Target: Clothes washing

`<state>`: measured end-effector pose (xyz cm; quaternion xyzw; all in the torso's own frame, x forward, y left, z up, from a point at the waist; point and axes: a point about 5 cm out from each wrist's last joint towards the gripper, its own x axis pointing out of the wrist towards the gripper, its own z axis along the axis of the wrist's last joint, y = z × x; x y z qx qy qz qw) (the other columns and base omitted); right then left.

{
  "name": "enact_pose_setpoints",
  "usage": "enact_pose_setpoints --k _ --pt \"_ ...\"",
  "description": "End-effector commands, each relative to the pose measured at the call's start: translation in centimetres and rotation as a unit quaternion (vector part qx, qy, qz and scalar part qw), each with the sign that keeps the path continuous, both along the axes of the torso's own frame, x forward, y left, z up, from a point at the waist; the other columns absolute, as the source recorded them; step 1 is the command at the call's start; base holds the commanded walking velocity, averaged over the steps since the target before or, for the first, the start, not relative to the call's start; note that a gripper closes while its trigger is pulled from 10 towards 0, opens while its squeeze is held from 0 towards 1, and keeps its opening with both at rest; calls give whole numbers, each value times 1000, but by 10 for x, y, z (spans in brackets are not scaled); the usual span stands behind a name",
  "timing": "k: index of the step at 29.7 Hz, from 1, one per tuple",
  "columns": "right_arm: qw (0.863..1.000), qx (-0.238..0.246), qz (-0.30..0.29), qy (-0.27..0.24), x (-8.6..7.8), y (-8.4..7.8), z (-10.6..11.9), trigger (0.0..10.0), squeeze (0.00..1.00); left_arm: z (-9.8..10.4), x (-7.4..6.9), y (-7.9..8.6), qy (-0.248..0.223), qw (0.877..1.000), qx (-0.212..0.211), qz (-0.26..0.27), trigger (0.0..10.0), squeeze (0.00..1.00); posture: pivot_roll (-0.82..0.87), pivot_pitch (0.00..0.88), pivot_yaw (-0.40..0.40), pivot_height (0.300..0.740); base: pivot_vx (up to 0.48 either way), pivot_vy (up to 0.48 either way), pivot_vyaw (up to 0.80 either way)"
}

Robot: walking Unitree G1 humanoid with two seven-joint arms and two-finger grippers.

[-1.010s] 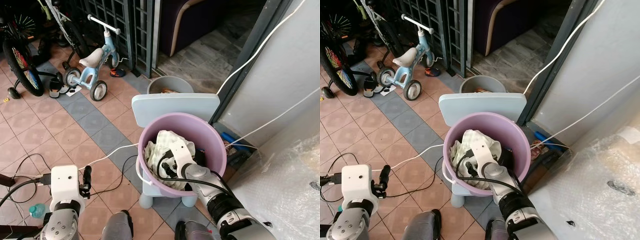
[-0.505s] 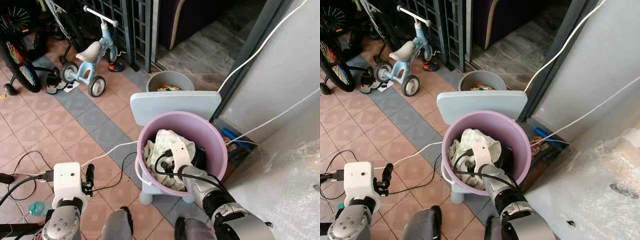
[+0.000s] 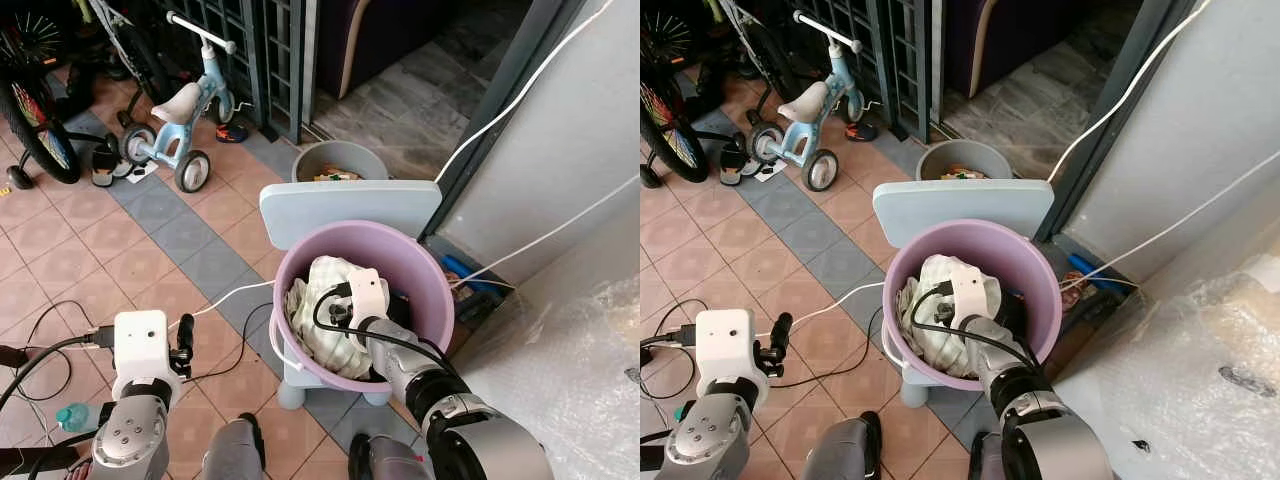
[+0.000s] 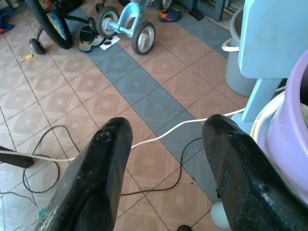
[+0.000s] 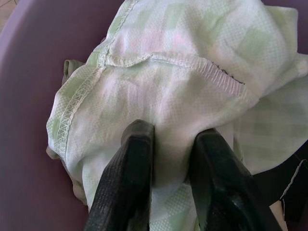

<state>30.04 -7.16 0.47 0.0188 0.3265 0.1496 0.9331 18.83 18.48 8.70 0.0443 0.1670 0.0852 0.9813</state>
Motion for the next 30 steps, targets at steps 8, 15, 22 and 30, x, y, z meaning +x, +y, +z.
enact_pose_setpoints --k 8,15,22,30 --pt "1000 21 -14 3 6 -1 4 0 0 -3 8 1 -6 1000 5 9 10000 0 208 151 -53 740 0 0 0" --pt "997 47 -24 -48 21 -3 22 0 0 3 22 0 -34 999 18 3 10000 0 176 137 -60 740 0 0 0" --pt "984 90 -31 -151 41 -11 57 0 0 4 40 -8 -54 999 6 -7 10000 0 114 112 -46 740 0 0 0" --pt "934 45 -96 -341 58 -54 129 0 0 6 60 -25 -75 996 -15 -38 10000 0 43 84 -15 740 0 0 0"
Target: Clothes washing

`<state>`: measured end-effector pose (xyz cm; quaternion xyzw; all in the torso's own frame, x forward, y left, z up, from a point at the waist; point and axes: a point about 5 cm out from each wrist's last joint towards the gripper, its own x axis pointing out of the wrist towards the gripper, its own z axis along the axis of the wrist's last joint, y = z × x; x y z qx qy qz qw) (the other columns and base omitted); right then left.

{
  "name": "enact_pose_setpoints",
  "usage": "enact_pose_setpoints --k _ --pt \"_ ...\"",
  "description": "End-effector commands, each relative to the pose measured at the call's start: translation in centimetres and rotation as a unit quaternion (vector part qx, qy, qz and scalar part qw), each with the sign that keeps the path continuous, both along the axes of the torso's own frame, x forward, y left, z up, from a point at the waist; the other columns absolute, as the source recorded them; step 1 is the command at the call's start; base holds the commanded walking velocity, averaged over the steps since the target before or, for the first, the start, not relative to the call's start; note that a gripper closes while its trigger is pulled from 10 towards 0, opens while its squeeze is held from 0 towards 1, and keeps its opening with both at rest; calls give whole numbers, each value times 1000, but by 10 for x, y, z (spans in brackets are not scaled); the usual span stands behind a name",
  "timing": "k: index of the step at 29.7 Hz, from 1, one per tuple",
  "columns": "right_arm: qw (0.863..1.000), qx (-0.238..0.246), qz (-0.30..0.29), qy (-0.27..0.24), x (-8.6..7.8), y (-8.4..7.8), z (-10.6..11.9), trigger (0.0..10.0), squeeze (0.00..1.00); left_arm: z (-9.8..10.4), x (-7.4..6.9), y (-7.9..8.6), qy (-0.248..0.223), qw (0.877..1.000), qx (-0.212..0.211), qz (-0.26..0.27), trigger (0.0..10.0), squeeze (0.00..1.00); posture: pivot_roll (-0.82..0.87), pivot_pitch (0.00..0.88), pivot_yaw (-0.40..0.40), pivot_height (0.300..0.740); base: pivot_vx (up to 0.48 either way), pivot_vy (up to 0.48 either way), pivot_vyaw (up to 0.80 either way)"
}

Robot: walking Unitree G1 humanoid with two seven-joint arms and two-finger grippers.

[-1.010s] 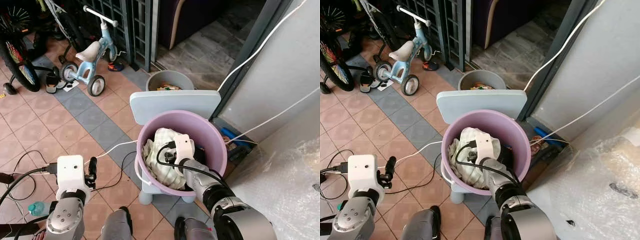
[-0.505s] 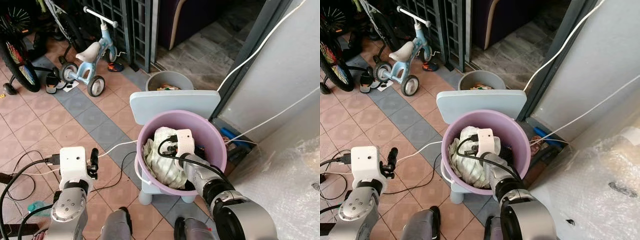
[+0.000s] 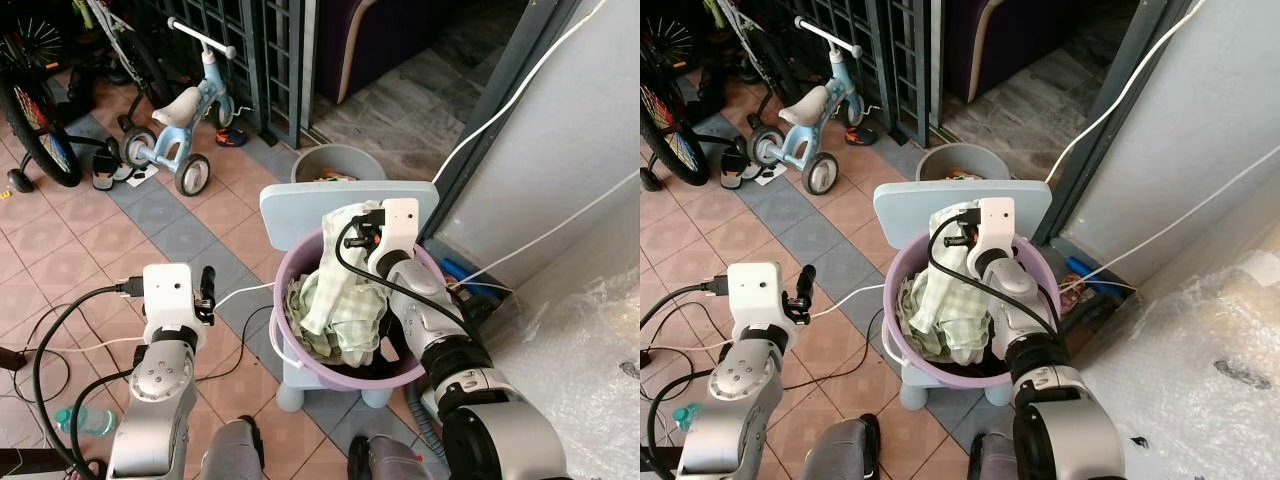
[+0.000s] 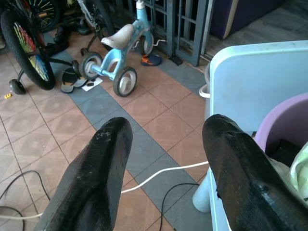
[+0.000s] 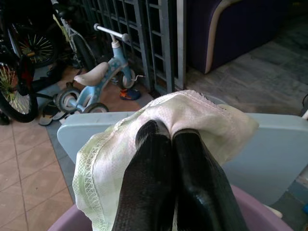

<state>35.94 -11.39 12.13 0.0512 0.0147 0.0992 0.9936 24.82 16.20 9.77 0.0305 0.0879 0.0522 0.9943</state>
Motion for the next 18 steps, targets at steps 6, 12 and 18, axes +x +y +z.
enact_pose_setpoints --k 6,12,18 --pt "962 -142 -120 -200 -13 -55 76 0 0 -5 8 -12 -7 1000 -5 -27 10000 0 -6 54 6 740 0 0 0" --pt "944 -147 -157 -249 -18 -73 111 0 0 -2 18 -18 -19 999 -7 -45 10000 0 -32 49 22 740 0 0 0" --pt "952 -142 -129 -238 -26 -58 101 0 0 -4 19 -19 -19 999 -6 -41 10000 0 -26 47 24 740 0 0 0"
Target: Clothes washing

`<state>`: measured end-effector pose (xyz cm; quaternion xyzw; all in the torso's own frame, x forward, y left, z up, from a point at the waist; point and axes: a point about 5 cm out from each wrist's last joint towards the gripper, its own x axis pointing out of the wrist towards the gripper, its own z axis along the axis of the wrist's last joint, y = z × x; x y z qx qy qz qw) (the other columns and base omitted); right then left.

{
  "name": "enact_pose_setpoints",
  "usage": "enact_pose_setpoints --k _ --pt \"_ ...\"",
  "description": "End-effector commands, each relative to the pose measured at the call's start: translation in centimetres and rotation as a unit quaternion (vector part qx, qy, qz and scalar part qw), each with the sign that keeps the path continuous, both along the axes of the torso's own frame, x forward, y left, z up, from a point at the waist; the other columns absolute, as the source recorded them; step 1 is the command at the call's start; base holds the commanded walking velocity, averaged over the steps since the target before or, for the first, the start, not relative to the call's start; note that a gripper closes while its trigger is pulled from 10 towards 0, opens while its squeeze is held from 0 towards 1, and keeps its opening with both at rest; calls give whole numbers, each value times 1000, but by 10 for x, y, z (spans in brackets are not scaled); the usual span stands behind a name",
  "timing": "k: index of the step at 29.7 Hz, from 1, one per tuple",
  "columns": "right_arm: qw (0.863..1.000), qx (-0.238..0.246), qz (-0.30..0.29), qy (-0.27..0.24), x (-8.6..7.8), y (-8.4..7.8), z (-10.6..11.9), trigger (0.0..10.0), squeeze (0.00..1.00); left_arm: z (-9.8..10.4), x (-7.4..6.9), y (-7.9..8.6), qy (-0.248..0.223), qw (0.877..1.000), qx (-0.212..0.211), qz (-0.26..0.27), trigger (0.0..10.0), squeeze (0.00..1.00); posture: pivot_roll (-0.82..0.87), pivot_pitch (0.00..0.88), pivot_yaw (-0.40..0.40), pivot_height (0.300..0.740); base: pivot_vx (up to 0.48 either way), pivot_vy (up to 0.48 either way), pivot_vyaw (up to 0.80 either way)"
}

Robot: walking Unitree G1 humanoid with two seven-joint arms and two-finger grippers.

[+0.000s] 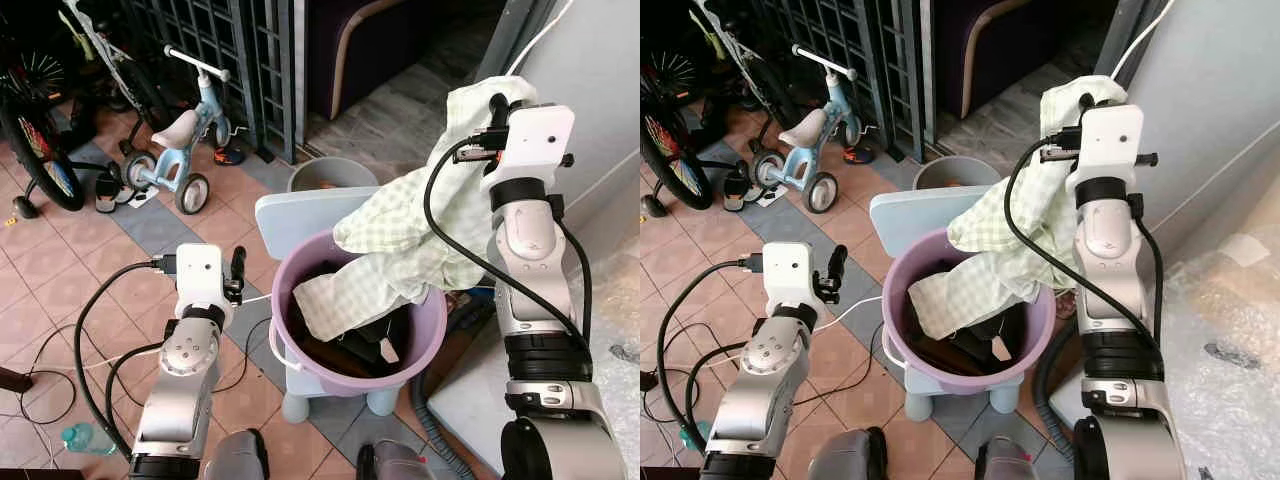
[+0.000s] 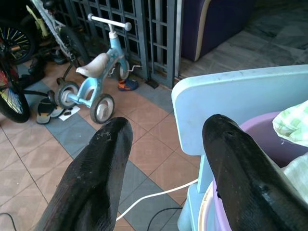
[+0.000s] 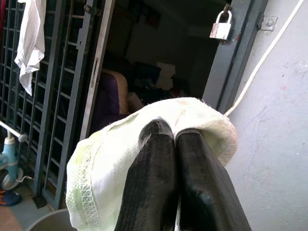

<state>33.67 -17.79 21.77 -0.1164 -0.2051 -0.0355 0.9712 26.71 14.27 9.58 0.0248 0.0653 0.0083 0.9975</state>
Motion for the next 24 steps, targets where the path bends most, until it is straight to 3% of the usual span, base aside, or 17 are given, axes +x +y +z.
enact_pose_setpoints --k 1,8,13,20,21,22,23,24 --pt "1000 -1 13 -9 -3 6 5 0 0 -2 0 1 3 1000 2 3 10000 0 -26 47 24 740 0 0 0" --pt "1000 1 28 -13 -6 16 8 0 0 -3 2 1 2 1000 1 4 10000 0 -27 45 24 740 0 0 0" --pt "999 1 31 -14 -5 17 11 0 0 -3 4 0 2 1000 -2 5 10000 0 -29 42 24 740 -275 0 0" --pt "999 4 32 -5 -6 17 8 0 0 -4 5 0 0 1000 -3 5 10000 0 -31 38 22 740 -315 -247 0" --pt "999 5 35 -1 -6 18 6 2392 0 -4 5 0 0 1000 -4 5 10000 0 -31 36 22 740 -311 -247 0" --pt "999 6 40 6 -7 20 3 3059 0 -4 5 0 0 1000 -5 5 10000 0 -32 35 21 740 -307 -251 0" --pt "999 6 42 9 -8 21 1 7961 0 -4 5 -1 0 1000 -5 5 10000 0 -32 35 21 740 -311 -247 0" --pt "999 7 45 13 -8 22 -1 10000 0 -4 5 -1 0 1000 -5 5 10000 0 -33 34 21 740 -307 -247 0"
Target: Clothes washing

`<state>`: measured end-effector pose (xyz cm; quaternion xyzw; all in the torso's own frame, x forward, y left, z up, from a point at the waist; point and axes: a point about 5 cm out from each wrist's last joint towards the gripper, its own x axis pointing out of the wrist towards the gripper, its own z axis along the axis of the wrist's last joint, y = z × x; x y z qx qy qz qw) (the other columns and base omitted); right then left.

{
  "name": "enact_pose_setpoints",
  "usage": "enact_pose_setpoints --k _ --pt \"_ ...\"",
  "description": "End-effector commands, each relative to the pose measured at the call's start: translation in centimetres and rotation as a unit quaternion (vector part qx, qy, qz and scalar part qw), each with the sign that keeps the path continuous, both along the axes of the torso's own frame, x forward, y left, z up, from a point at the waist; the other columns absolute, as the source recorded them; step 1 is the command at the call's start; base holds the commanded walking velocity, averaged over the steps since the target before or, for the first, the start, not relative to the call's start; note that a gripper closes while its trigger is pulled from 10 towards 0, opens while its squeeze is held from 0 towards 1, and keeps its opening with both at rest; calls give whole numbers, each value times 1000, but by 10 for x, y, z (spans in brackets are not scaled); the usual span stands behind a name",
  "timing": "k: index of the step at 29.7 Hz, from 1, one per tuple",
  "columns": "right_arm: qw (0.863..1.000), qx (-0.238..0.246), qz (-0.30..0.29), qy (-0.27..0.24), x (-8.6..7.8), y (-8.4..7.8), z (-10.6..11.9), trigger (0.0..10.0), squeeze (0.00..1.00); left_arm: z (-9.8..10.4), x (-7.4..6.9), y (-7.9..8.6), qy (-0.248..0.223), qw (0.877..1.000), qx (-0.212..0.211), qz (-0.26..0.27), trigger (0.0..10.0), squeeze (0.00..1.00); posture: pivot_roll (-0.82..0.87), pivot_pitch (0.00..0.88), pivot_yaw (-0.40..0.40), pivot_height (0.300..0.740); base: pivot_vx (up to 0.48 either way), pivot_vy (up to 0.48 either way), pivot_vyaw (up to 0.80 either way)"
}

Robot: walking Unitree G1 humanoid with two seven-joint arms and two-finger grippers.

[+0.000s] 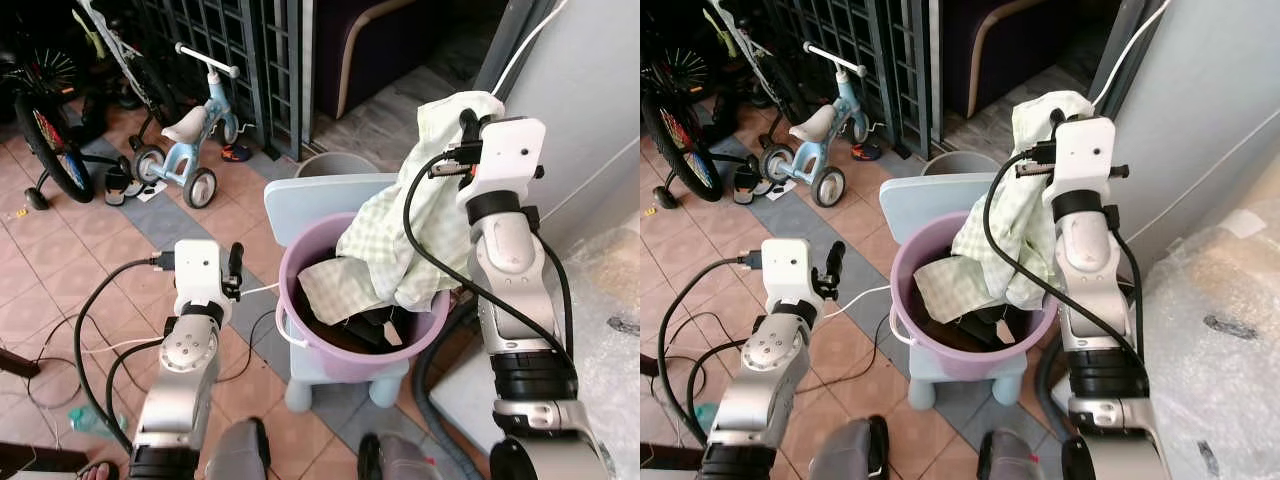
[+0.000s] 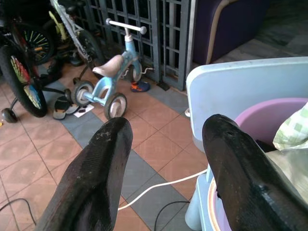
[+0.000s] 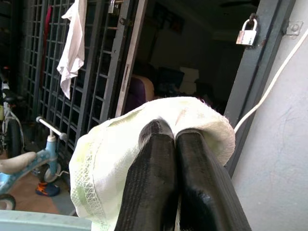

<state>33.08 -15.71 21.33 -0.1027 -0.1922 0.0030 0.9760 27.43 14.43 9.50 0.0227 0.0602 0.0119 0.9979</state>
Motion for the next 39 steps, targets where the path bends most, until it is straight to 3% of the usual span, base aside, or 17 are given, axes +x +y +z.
enact_pose_setpoints --k 1,7,11,18,22,24,26,27,29,31,32,36,39 --pt "1000 1 8 -3 -3 2 3 10000 0 -3 -2 -2 5 1000 -4 1 10000 0 -34 34 21 740 -307 -247 0" --pt "1000 -4 10 3 -7 4 -3 10000 0 -3 -2 -3 1 1000 -8 0 10000 0 -40 36 23 740 -85 -81 0" --pt "1000 -8 3 7 -7 3 -4 10000 0 2 -2 -9 -17 999 -29 -34 10000 0 -41 37 24 740 0 0 0" --pt "1000 -23 -10 -9 -2 -6 6 10000 0 2 -2 -10 -16 999 -34 -31 10000 0 -46 38 22 740 0 -35 -800" --pt "999 -30 -18 -13 -1 -9 9 10000 0 1 -2 -10 -17 999 -36 -29 10000 0 -46 40 21 740 0 0 0" --pt "997 -61 -37 -37 2 -15 19 10000 0 1 -2 -9 -17 999 -41 -27 10000 0 -46 41 21 740 0 0 0" --pt "989 -106 -71 -78 8 -29 40 10000 0 2 -2 -9 -21 998 -49 -32 10000 0 -47 43 24 740 0 0 -800" --pt "989 -106 -71 -78 8 -29 40 10000 0 2 -2 -9 -21 998 -49 -32 10000 0 -47 43 24 740 0 0 -800" --pt "976 -137 -126 -115 16 -58 71 10000 0 5 -1 -11 -29 997 -55 -42 10000 0 -47 43 25 740 0 0 -800" --pt "970 -145 -147 -126 19 -69 83 10000 0 5 -1 -11 -30 997 -55 -44 10000 0 -48 42 26 740 0 0 -800" --pt "962 -150 -180 -143 22 -87 104 10000 0 5 -1 -11 -32 997 -53 -45 10000 0 -49 41 26 740 0 0 -800" --pt "946 -167 -221 -170 24 -111 137 10000 0 6 -1 -12 -33 997 -56 -47 10000 0 -44 41 24 740 273 0 -800" --pt "939 -176 -232 -182 25 -120 151 10000 0 5 -1 -11 -33 997 -57 -47 10000 0 -42 42 20 740 321 0 -800"
